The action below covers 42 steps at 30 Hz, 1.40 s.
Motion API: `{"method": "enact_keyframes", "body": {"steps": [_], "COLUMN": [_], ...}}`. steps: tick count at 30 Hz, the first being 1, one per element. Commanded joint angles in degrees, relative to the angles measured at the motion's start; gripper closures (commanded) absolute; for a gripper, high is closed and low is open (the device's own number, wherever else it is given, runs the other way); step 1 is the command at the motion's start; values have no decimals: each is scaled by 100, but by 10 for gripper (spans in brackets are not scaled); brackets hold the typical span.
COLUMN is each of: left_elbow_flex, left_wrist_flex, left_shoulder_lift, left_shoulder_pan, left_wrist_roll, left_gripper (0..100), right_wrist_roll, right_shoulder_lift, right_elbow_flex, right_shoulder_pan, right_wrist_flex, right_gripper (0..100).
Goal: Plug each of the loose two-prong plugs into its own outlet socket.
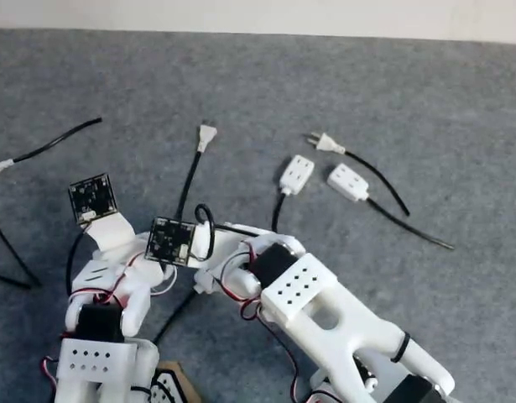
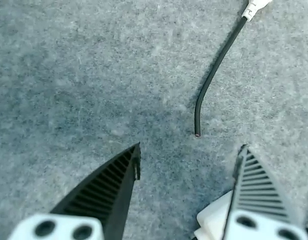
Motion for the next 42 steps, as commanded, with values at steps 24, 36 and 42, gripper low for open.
{"method": "enact_keyframes", "body": {"steps": [24,36,42], "left_elbow_flex": [-1059,-1007,-787], "left_wrist_flex": [0,-18,-26], "left_shoulder_lift": [31,31,31], "left_shoulder_pan": [-1481,-1455,-1446], "left_wrist_roll": [440,440,440], "left_gripper": [691,691,691], "right_wrist_roll": [-290,-949,-1653], "right_shoulder_lift": [1868,1367,-576], "right_elbow_flex": [-22,-127,-66], "right_shoulder_pan": [356,892,1015], "right_wrist_flex": [-1059,-892,-418], "right_gripper": [994,994,994]}}
